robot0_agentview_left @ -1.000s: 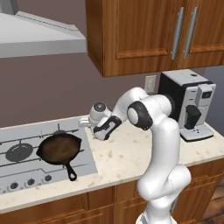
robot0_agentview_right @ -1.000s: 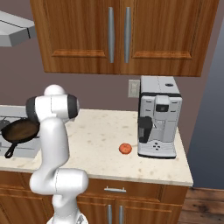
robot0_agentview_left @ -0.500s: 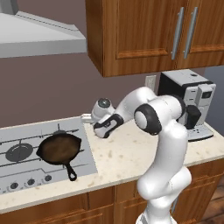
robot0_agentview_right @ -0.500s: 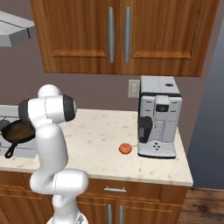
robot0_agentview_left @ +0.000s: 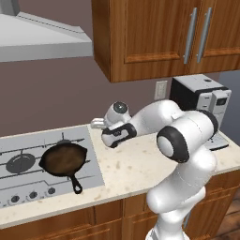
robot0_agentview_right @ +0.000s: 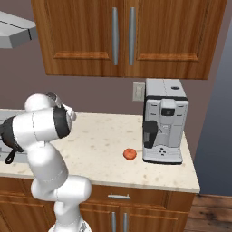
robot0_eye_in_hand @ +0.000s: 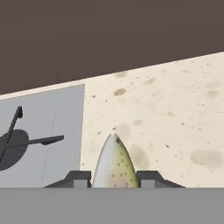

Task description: Place both pans onto different burners. Then place the squash and the fish on different pans.

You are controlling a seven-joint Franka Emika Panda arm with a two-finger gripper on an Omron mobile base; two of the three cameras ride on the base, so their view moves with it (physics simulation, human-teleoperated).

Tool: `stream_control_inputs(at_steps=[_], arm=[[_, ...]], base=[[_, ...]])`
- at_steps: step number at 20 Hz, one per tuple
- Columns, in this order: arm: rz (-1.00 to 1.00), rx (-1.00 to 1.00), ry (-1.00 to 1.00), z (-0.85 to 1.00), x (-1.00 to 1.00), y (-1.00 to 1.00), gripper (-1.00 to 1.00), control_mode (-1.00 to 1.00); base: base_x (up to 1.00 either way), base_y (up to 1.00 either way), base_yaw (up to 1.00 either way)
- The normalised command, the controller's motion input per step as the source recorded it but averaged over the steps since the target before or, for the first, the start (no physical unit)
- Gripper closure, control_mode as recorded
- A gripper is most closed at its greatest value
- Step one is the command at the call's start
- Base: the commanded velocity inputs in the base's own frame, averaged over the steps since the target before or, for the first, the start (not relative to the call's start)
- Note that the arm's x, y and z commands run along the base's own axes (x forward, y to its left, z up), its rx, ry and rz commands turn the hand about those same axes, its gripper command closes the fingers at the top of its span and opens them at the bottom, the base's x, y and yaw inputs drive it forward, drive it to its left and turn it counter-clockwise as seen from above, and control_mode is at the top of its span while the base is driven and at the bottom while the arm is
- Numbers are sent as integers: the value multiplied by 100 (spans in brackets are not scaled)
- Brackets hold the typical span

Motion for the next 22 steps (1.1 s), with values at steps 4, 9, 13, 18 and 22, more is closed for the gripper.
stream_control_inputs(at_steps=[4,9,13,18,22], arm=[[0,0,-1,60,-43,-19,100,-100],[0,0,0,43,-49,-10,100,-100],[0,0,0,33,-48,-7,100,-100],[0,0,0,45,-63,-20,100,-100],[1,0,0,49,-65,-24,100,-100]], base=[[0,0,0],[0,0,0],[0,0,0],[0,0,0],[0,0,0]])
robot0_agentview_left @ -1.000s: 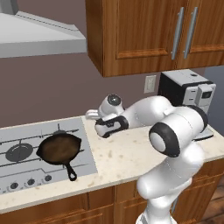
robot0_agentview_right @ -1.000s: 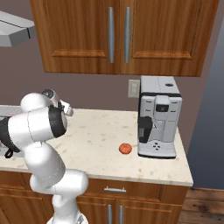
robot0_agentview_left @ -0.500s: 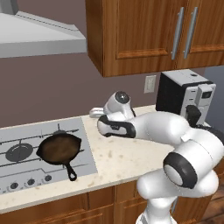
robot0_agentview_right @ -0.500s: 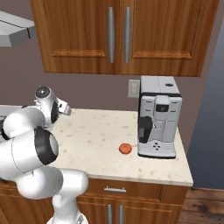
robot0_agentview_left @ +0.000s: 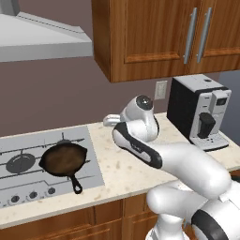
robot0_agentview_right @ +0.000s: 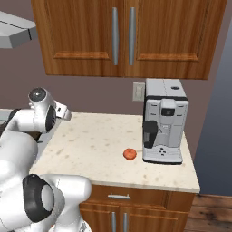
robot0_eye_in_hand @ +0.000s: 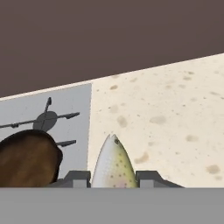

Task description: Place both pans onto different burners. Then place the squash and the fish on different pans.

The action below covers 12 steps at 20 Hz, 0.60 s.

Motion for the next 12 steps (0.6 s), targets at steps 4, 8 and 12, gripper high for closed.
stream_control_inputs(at_steps=[4,8,12], arm=[[2,0,-4,48,-78,-18,100,-100],[0,0,-6,41,-77,-5,100,-100],[0,0,-7,38,-76,-1,100,-100]], base=[[0,0,0],[0,0,0],[0,0,0]])
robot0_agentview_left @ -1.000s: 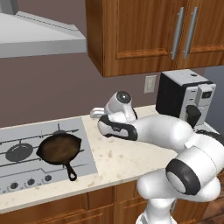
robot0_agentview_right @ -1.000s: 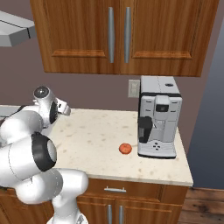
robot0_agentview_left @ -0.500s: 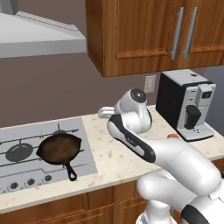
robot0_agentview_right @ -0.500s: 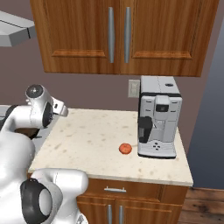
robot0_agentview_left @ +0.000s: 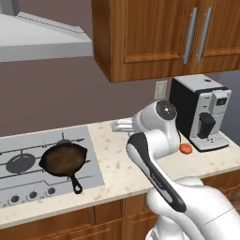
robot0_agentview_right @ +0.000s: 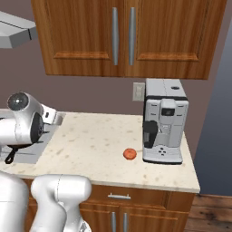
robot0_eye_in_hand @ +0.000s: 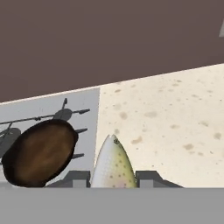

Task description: Place both pans onto different burners. Then place the squash and the fish on different pans.

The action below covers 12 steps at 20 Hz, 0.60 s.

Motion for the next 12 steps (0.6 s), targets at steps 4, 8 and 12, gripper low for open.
stream_control_inputs(at_steps=[4,8,12], arm=[[0,0,-4,35,-79,-6,100,-100],[0,0,-5,36,-73,-4,100,-100],[0,0,-2,34,-72,-11,100,-100]], base=[[0,0,0],[0,0,0],[0,0,0]])
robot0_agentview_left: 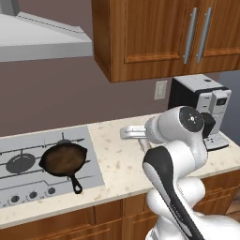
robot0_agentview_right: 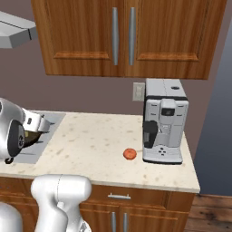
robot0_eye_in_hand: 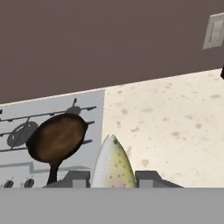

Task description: Place both pans onto different burners. Then place the squash and the fish on different pans.

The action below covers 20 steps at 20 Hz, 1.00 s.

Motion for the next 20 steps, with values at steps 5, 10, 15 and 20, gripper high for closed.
stream_control_inputs(at_steps=[5,10,15,20], arm=[[0,0,0,6,-12,-1,100,100],[0,0,0,0,0,0,100,100],[0,0,0,0,0,0,100,100],[0,0,0,0,0,0,100,100]], base=[[-42,0,1],[-31,25,1],[0,66,0],[5,82,0]])
